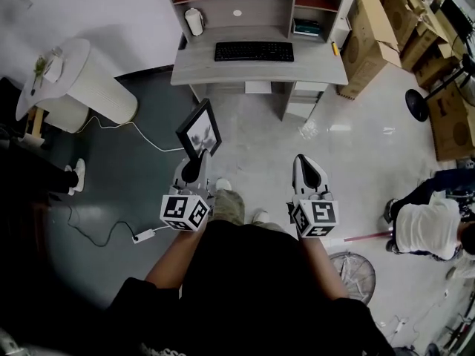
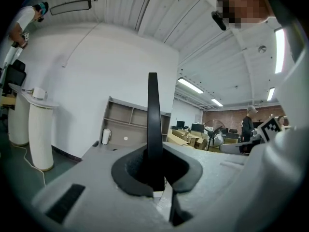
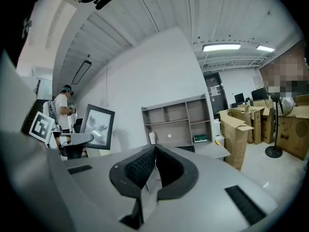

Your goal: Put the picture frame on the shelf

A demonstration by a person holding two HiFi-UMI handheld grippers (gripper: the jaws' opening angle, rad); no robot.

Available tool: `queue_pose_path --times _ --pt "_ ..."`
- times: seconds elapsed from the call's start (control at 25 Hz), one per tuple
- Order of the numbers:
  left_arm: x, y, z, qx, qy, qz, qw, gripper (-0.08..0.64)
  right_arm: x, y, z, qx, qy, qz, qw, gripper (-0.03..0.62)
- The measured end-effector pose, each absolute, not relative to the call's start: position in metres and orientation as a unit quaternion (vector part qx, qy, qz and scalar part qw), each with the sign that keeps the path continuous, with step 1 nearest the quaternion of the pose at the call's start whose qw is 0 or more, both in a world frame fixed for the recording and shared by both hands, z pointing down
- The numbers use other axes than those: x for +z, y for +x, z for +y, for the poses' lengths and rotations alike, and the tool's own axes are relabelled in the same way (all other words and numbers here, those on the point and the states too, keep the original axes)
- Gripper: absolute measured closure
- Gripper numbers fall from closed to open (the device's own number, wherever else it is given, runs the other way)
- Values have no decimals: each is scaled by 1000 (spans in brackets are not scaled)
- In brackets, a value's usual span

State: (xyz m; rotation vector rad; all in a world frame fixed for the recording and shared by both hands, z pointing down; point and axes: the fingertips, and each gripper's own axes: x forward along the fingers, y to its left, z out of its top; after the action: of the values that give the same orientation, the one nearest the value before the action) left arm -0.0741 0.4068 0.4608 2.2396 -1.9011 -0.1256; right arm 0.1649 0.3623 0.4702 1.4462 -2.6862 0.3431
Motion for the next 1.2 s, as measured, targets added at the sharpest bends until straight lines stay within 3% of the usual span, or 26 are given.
queue_pose_path --times 0.6,1.2 --pt "478 -74 288 -44 777 -617 118 526 490 166 271 118 487 -863 70 578" --pt "475 -157 108 -61 800 -582 132 526 476 88 100 111 514 -845 100 578"
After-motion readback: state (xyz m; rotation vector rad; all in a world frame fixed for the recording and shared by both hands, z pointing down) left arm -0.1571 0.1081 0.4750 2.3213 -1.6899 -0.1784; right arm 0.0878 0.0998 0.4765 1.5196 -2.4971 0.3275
